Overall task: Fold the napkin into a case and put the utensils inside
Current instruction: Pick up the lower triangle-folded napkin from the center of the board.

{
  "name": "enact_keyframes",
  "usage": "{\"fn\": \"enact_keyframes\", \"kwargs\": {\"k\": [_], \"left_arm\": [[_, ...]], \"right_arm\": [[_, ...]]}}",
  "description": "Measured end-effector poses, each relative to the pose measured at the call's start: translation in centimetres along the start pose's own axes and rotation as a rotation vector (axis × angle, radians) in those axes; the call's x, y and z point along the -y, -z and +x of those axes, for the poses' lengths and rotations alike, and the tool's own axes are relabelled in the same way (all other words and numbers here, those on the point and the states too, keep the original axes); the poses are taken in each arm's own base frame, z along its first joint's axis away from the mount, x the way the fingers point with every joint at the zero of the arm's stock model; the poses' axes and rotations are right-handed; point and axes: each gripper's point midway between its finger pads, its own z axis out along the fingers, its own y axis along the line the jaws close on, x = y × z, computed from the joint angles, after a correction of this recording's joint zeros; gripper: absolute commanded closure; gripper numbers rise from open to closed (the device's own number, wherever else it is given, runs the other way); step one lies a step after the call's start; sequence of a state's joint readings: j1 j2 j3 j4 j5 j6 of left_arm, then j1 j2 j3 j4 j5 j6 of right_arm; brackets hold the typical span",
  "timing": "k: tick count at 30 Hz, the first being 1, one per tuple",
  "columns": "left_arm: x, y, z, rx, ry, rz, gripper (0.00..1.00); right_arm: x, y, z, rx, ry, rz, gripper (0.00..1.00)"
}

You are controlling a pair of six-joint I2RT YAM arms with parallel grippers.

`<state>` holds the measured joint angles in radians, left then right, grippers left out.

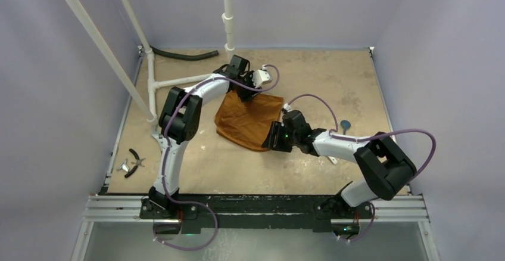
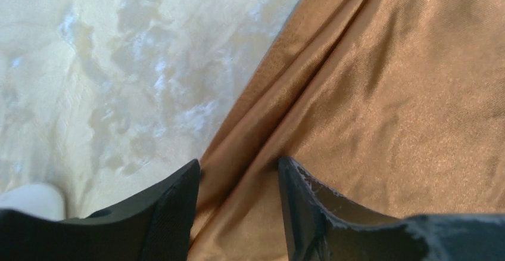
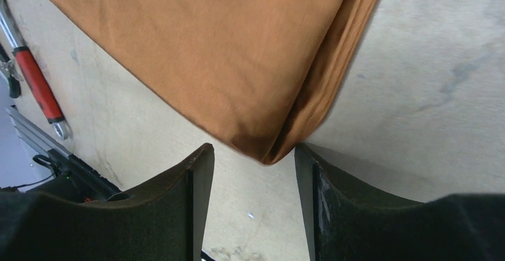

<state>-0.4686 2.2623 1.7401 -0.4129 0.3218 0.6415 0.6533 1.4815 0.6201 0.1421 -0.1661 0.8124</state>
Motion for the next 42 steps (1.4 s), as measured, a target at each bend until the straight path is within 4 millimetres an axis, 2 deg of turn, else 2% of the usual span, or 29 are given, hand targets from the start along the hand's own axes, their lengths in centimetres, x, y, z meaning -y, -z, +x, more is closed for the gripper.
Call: {"fn": "enact_keyframes", "kwargs": {"k": [2,7,13,17,22,27,32,34,36,41,42], "left_arm": [[-0.4,-0.3,-0.5,0.017,0.004,-0.009,0.58],[-0.5,-0.6,-0.8,0.027,0.024,-0.018,0.6],[-0.5,-0.7,-0.7,0.027,0.032,-0.024,0.6],[-0.7,-0.7,-0.6,0.029,0.027,-0.039,0.6],[-0.8,-0.6,-0.4,0.021,-0.003,-0.058,0.6],[-0.8,-0.5,-0.5,0.02,-0.019,-0.064,0.56],[-0.9,-0.3,-0.5,0.014,-0.028,-0.067,0.47],[-1.0,-0.2,-0.4,0.008,-0.032,-0.072,0.39],[-1.1,0.2,-0.4,-0.001,-0.032,-0.078,0.37],[-0.7,1.9,-0.7,-0.019,-0.024,-0.066,0.35],[-0.5,2.6,-1.1,-0.014,-0.023,-0.06,0.28]], "right_arm": [[-0.5,-0.5,0.1,0.001,0.011,0.004,0.56],[-0.6,-1.4,0.6,0.007,0.023,0.032,1.0],[-0.6,-0.8,0.5,-0.002,-0.02,0.051,1.0],[-1.5,-0.2,-0.7,0.017,-0.054,0.02,1.0],[-1.5,0.4,-2.9,0.038,-0.148,-0.031,1.0],[-1.8,0.8,-4.9,0.055,-0.212,-0.087,1.0],[-3.0,0.2,-6.4,0.047,-0.223,-0.133,1.0],[-3.2,0.0,-6.9,0.05,-0.23,-0.142,1.0],[-3.2,0.0,-7.4,0.055,-0.24,-0.151,1.0],[-2.5,0.3,-9.0,0.091,-0.279,-0.156,1.0],[-2.4,0.3,-9.3,0.099,-0.286,-0.158,1.0]]}}
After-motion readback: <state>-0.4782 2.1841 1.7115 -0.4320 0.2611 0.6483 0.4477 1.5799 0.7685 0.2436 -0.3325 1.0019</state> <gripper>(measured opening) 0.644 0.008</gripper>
